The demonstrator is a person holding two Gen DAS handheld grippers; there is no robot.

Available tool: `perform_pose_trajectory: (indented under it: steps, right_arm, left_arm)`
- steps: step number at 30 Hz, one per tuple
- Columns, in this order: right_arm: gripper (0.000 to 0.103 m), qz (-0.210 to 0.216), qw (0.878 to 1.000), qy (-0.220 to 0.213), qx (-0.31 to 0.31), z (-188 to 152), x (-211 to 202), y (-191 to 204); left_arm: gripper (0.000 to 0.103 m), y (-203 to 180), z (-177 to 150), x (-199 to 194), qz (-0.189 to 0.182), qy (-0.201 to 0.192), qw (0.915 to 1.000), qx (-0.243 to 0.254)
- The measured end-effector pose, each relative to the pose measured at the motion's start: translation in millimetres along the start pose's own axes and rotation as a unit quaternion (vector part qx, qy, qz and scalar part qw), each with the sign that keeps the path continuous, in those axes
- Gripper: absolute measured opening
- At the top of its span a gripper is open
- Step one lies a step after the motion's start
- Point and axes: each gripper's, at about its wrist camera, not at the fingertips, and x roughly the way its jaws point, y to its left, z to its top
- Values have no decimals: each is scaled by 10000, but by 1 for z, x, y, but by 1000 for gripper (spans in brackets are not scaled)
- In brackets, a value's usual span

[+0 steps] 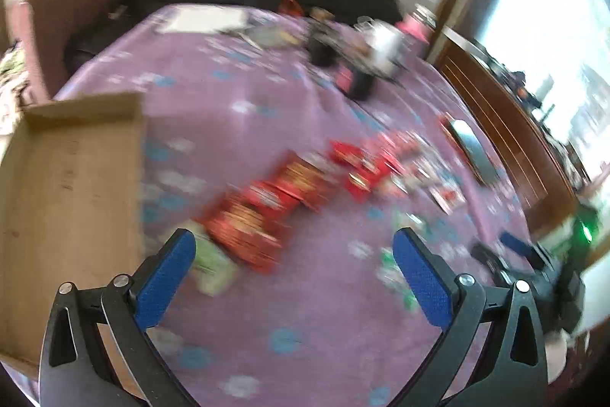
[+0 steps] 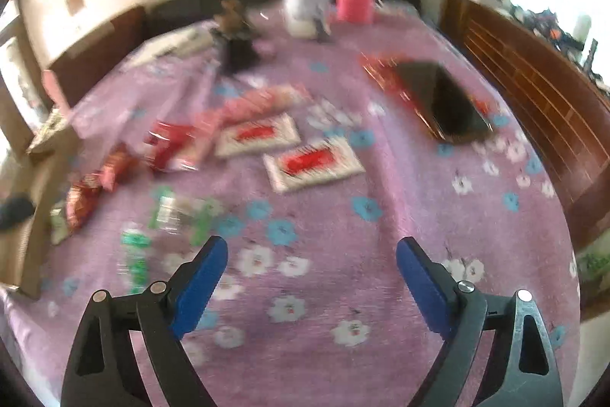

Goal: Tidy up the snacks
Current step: 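Grasp the red gold-printed candy packet with the left gripper while the right grasps a green-sealed clear bag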

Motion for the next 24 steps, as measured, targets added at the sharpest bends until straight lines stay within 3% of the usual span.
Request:
perform_pose_trajectory:
  steps: [2,4,6,8,11,14,17,19,21,24]
  right_arm:
    - [91,364,9992,21,-137,-2,-2,16]
    - [83,697,9969,131,-349,-3,2,39]
    - [65,820,9946,276,-572,-7,10,58]
    - [61,871,9924,408,-766,-9,20,78]
    - [60,867,9905,484,-946,-13,32,96]
    - [46,884,9889,579,-1041,-18,39,104]
    - [43,881,9881,536,-1146,-20,40,106]
    - [37,831,9875,484,-1250,-23,39,106]
    - [20,833,9873,453,-1273,-24,38,104]
    - [20,979,9876,466,-1132,-23,37,98]
  left_arm:
    - [103,22,7,2,141,61,9997,-171]
    - [103,36,10,7,74,195,9993,-311]
    - [103,42,13,17,-59,356,9985,-409]
    - [100,43,16,27,-111,477,9980,-390]
    - [99,40,21,44,-65,592,9980,-217]
    - [99,36,21,64,97,830,9965,13]
    - [99,27,14,73,213,965,9945,341]
    - [99,22,8,78,303,1062,9926,506]
    - [99,17,2,84,369,1185,9902,647]
    - [99,8,-8,93,504,1363,9853,893]
